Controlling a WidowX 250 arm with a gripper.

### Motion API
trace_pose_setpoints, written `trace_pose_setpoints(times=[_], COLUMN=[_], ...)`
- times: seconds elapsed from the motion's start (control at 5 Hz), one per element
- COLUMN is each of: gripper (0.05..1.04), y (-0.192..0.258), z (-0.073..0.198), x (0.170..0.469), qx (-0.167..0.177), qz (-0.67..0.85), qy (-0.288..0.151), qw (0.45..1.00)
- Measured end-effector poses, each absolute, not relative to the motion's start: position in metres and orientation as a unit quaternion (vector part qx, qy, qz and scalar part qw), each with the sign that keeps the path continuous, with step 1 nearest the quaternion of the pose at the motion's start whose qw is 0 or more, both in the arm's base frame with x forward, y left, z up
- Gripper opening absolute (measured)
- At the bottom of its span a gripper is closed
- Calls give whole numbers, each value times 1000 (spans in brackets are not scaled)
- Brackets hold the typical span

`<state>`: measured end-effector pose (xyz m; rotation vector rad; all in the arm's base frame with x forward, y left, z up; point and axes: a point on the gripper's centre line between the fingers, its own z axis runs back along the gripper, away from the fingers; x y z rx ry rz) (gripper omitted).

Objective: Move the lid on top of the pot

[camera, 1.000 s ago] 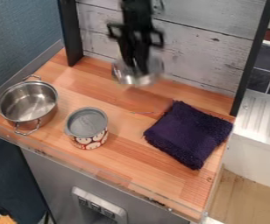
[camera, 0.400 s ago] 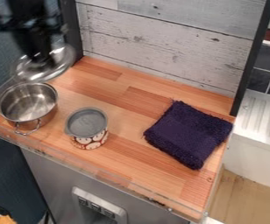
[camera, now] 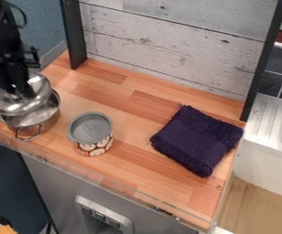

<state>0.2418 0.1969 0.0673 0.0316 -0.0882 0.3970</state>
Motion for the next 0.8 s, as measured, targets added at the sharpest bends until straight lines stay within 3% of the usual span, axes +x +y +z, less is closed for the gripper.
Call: trace_pose_setpoints(times=[0.2, 0.8], gripper=[284, 284], y=[193, 208], z=[45, 33], x=[251, 265], qx=[19, 40], qz=[199, 195], qy=[-19, -10], qw=[980, 980])
